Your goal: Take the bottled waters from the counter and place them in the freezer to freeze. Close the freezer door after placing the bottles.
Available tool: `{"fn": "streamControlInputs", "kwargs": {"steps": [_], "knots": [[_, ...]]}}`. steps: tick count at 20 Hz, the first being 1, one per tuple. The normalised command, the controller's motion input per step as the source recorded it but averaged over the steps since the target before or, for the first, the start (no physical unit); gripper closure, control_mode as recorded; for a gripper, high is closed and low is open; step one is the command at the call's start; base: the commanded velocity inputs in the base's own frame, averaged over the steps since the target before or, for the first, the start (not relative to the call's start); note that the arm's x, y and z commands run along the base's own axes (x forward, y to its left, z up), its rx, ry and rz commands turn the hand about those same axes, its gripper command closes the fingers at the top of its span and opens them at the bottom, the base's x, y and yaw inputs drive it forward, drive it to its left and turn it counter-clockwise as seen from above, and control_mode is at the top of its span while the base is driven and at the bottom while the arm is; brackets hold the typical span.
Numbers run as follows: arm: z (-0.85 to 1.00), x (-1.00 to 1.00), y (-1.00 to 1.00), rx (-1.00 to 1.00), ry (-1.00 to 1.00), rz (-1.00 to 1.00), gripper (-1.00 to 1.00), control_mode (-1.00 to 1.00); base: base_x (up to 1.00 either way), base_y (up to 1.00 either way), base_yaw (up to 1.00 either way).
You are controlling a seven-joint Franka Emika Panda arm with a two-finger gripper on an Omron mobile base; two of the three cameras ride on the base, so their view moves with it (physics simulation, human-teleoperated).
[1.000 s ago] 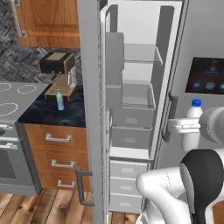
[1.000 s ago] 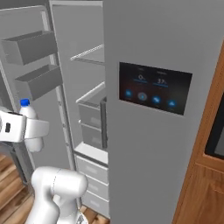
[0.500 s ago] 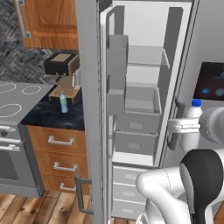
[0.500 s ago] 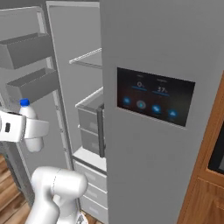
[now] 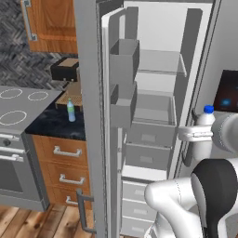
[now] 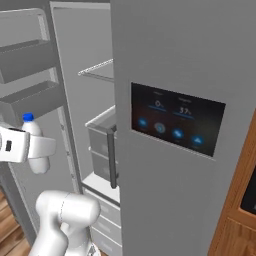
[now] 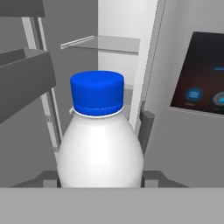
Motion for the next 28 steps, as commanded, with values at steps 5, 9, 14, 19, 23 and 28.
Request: {"fn": "streamControlInputs", "kwargs": {"steps": [5, 9, 14, 19, 23, 28], "knots": [[0.0, 0.0, 0.0, 0.0, 0.0, 0.0, 1.0, 1.0, 0.35, 0.0, 0.09], [0.0, 0.0, 0.0, 0.0, 0.0, 0.0, 1.0, 1.0, 0.39, 0.0, 0.07], [0.0, 0.0, 0.0, 0.0, 0.0, 0.0, 1.0, 1.0, 0.38, 0.0, 0.01], [0.0, 0.0, 0.0, 0.0, 0.0, 0.0, 1.0, 1.0, 0.38, 0.0, 0.0], [0.0, 0.0, 0.0, 0.0, 0.0, 0.0, 1.0, 1.0, 0.37, 0.06, 0.0], [0.0, 0.0, 0.0, 0.0, 0.0, 0.0, 1.0, 1.0, 0.44, 0.16, 0.0]]}}
